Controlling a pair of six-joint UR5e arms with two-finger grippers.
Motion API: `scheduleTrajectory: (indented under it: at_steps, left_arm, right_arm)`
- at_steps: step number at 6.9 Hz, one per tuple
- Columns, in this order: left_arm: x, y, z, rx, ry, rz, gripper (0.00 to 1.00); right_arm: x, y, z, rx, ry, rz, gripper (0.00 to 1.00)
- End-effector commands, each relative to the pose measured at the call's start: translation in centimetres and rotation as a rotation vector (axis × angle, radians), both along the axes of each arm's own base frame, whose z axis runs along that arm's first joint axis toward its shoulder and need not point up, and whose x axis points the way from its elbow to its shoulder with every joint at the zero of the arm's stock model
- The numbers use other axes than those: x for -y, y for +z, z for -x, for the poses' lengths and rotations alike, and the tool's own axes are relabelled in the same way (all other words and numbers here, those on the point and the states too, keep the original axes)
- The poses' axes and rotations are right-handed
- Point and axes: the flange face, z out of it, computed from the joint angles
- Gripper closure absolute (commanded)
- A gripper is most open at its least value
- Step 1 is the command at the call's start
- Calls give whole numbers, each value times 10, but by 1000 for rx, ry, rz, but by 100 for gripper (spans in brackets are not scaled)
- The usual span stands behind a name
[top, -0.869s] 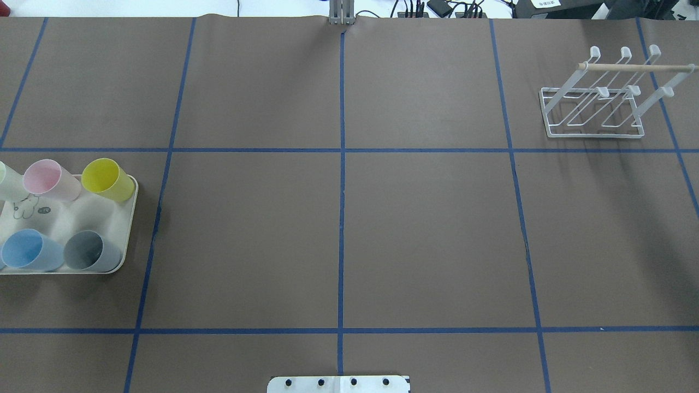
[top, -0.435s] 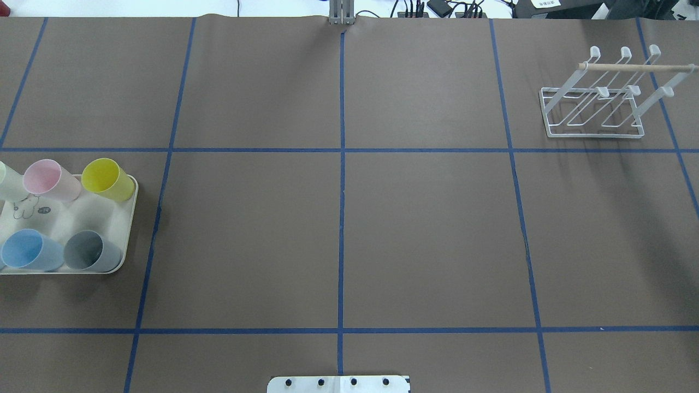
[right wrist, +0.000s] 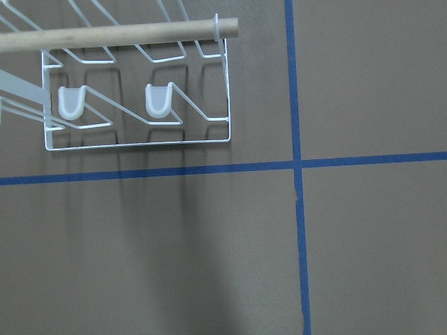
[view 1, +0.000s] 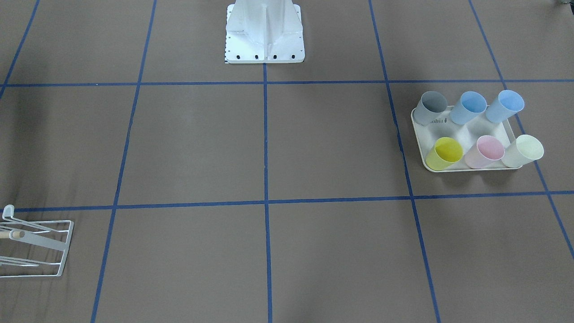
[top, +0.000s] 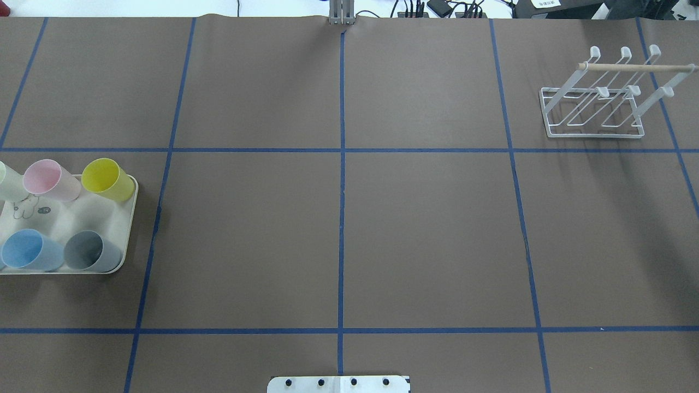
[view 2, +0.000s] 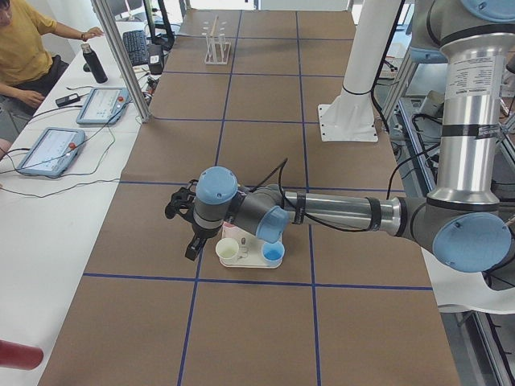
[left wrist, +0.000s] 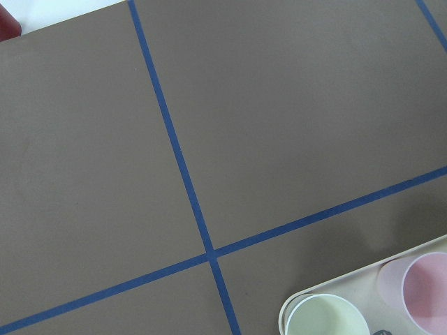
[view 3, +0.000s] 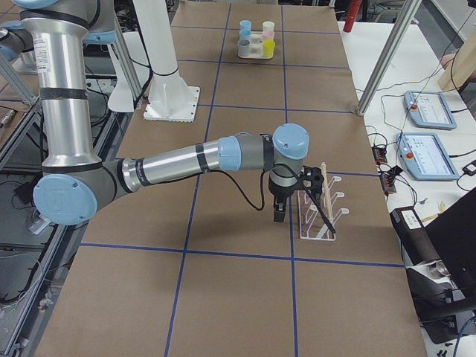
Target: Transfer IKEA cup to right arm and place on rack
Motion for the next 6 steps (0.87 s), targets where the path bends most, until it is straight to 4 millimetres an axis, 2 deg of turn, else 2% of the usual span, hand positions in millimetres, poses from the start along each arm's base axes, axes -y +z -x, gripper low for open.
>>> scheduleTrajectory:
  at_steps: [1,2,3,4,6]
  left_arm:
    - [11,49,-24,1,41,15,0]
    - [36,59,-33,-12,19,76,0]
    - [45,57,-51,-37,-9,142,0]
    - [44,56,-70,-45,-16,186,0]
    - [32,72,-76,-36,-3,227,1]
  right_arm:
    - [0,6,0,1,1,14,0]
    - [0,7,1,11,0,19,0]
    - [-3,14,4,47,-3,37,0]
    - [-6,16,4,58,-5,41,0]
    - [-7,16,4,58,-7,40,0]
